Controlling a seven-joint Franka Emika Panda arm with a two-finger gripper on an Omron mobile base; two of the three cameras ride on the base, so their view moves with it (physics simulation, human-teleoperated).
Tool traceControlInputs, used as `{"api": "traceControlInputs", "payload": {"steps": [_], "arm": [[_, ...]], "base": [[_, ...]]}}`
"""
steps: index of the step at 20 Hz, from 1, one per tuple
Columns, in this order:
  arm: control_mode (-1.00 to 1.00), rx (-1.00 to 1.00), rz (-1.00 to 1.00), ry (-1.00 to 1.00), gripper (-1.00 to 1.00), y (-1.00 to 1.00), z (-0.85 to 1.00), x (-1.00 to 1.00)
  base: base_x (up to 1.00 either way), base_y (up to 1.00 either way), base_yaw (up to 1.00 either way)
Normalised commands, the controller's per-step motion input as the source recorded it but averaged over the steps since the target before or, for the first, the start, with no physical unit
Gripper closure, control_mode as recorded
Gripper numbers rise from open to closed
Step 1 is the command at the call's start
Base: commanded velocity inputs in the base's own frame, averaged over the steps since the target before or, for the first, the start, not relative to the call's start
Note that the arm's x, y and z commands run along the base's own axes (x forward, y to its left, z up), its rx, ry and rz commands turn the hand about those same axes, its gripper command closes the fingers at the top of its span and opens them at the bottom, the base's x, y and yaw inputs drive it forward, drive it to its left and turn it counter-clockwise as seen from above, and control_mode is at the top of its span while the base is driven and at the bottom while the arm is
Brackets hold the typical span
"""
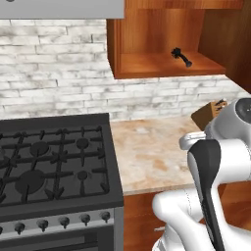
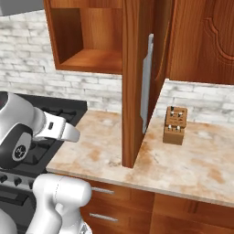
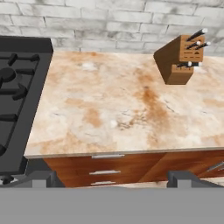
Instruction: Locate and retrieve the dish brush and dish brush from the cabinet. Place them next to the sink.
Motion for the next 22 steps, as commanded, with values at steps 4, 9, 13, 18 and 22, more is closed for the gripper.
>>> {"api": "traceControlInputs", "payload": {"steps": [4,9,13,18,22], "arm": [[1.0,0.0,0.0,0.0,-1.0,0.0,0.0,0.0],[1.0,0.0,0.0,0.0,-1.0,0.0,0.0,0.0],[1.0,0.0,0.0,0.0,-1.0,0.0,0.0,0.0],[1.0,0.0,0.0,0.0,-1.0,0.0,0.0,0.0],[1.0,0.0,0.0,0.0,-1.0,0.0,0.0,0.0]], "base": [[0.32,0.21,0.0],[0.47,0.26,0.0],[0.35,0.43,-0.09],[0.13,0.41,-0.14],[0.24,0.55,-0.14]]}}
